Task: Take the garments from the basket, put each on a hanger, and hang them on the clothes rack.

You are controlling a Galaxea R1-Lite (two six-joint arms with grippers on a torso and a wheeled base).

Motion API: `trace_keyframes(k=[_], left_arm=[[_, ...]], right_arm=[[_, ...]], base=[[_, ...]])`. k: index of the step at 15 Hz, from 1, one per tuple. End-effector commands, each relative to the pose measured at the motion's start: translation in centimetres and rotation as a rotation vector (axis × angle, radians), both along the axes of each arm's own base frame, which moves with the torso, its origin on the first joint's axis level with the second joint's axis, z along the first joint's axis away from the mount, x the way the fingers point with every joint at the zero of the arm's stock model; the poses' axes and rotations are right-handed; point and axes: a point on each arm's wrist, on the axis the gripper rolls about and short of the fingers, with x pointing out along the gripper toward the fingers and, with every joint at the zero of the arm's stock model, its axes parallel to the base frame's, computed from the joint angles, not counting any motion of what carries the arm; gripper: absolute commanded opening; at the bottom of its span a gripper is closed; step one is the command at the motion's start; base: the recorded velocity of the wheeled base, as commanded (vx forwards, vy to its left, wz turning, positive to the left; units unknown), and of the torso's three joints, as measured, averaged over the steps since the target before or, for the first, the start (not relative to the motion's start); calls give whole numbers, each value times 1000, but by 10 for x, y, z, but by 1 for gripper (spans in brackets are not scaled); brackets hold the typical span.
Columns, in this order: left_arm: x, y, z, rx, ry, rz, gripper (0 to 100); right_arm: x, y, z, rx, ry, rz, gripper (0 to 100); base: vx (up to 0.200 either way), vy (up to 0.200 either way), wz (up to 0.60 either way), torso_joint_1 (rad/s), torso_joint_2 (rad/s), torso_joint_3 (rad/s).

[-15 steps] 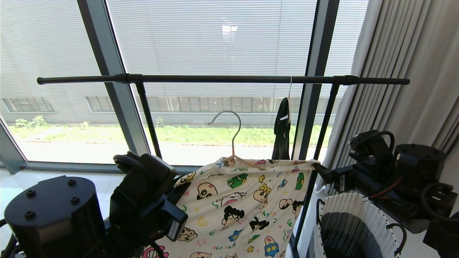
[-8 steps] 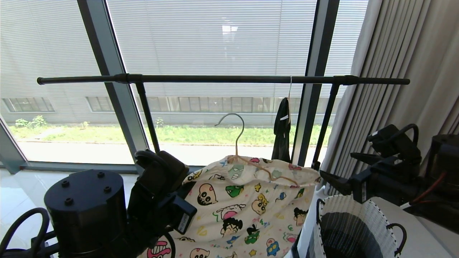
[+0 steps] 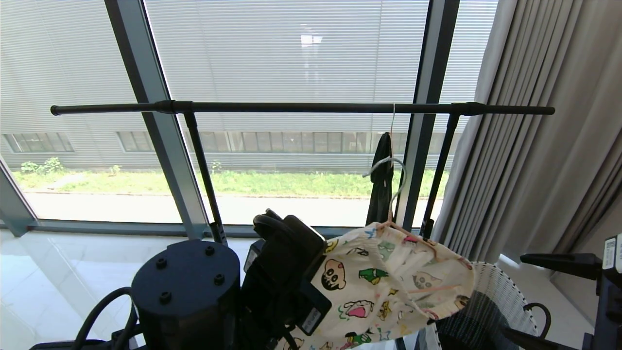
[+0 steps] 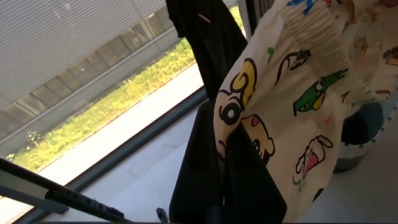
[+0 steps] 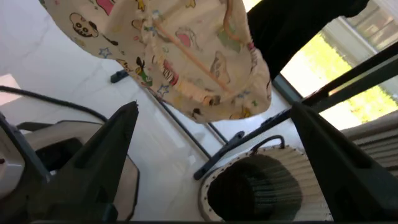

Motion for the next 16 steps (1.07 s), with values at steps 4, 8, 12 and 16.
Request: trace_keyframes(k=[4, 8, 12, 16], left_arm=[[-10, -23, -8, -44, -37, -77, 0], [-16, -14, -4, -39, -93, -87, 0], [-23, -11, -5, -41, -111, -109, 0], [-26, -12, -5, -38, -117, -121, 0]], right_arm=[[26, 18, -6, -96, 4, 133, 100], [68, 40, -4, -114, 3, 125, 100], [80, 47, -9, -142, 1, 142, 100], [87, 52, -18, -200, -15, 189, 100]], base=[[0, 0, 0, 0, 0, 0], [0, 0, 0, 0, 0, 0], [0, 0, 0, 0, 0, 0], [0, 0, 0, 0, 0, 0]])
